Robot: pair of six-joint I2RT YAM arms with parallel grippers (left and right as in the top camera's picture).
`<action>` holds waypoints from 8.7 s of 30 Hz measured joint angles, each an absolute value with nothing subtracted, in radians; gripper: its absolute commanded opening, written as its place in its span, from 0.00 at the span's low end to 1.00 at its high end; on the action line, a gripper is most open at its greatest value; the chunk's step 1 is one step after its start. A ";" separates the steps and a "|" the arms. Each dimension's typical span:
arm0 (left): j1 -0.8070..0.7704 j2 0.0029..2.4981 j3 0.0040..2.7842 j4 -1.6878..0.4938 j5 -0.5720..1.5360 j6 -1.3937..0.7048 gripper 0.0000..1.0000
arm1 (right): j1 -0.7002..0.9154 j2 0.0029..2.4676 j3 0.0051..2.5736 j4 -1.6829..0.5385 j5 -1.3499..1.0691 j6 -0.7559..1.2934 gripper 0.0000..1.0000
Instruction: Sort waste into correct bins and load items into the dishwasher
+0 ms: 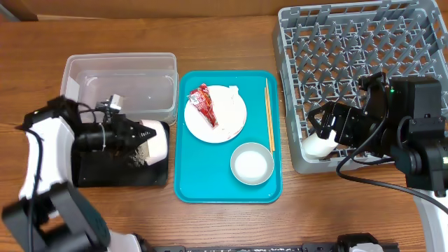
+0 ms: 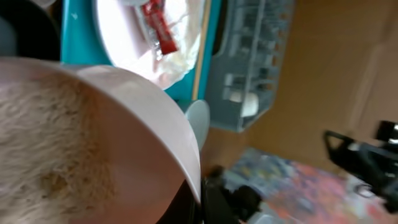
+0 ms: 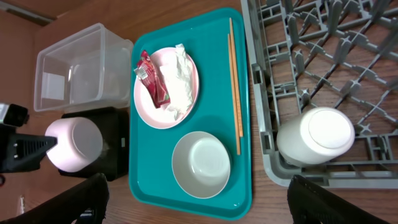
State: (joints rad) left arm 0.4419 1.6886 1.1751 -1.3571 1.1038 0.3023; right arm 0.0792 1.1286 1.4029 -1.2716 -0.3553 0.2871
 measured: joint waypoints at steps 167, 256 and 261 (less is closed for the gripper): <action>-0.547 2.145 1.659 -1.020 -0.111 -0.371 0.04 | 0.079 1.129 1.403 -1.294 -0.332 0.287 0.94; -0.287 1.130 1.738 -1.365 -0.215 -0.255 1.00 | 0.079 1.129 1.403 -1.230 -0.324 0.261 1.00; -0.286 0.873 1.430 -0.925 -0.216 -0.187 1.00 | 0.079 1.129 1.403 -1.231 -0.325 0.262 1.00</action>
State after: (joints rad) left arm -0.2863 0.8726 1.4300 -0.9249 -0.2165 -0.1871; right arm 0.0792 1.1286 1.4033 -1.2308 -0.3248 0.2615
